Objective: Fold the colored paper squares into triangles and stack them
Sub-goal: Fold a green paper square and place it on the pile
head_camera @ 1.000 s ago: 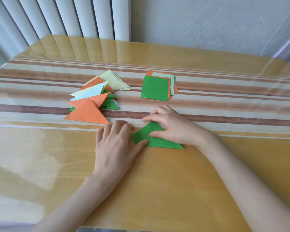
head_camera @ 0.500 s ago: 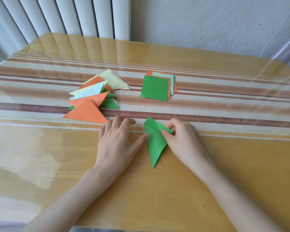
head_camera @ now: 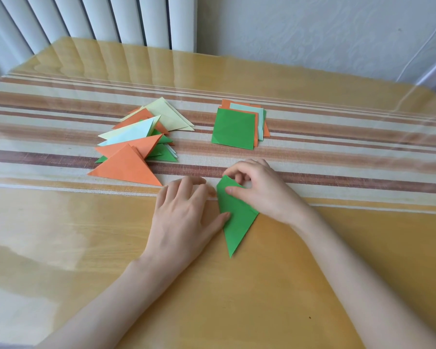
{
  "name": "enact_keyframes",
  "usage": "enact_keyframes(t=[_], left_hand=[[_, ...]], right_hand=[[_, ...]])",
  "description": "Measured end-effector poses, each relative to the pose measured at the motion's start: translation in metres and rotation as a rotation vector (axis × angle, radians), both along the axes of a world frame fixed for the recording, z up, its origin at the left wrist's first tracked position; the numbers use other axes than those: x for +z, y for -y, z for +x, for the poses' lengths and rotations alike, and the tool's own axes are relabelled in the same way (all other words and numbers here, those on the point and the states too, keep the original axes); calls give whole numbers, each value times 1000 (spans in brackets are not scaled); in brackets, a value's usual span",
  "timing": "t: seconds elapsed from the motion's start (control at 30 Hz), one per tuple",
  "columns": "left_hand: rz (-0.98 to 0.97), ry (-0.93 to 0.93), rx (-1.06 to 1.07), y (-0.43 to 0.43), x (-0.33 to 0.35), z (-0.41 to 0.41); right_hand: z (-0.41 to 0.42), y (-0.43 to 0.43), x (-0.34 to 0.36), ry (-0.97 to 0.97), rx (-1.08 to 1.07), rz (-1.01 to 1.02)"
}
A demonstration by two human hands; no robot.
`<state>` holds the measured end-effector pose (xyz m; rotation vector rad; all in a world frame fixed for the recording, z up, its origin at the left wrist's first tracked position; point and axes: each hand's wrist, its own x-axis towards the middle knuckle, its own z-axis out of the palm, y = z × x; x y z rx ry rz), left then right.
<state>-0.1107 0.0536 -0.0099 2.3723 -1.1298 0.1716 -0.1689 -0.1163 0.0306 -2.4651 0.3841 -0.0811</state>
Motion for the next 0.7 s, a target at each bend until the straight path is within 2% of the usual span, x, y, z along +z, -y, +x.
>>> enact_keyframes(t=[0.23,0.27,0.33,0.4,0.43,0.6,0.7], left_hand=[[29,-2,-117,-4,9,0],[29,11,-144,-4,9,1],[65,41,-215,-4,6,2],[118,99,-278,-2,2,1],[126,136,-295,-1,0,-1],[11,116,-328,-1,10,-17],[95,142,-368,0,8,-18]], right_hand=[[-16,-3,4,3,-238,122],[-23,-7,2,10,-272,115],[-35,-14,-6,60,-309,-45],[-41,-14,-16,158,-286,-212],[-42,-10,-20,193,-262,-217],[-43,4,-28,271,-189,-137],[-44,9,-29,278,-137,-96]])
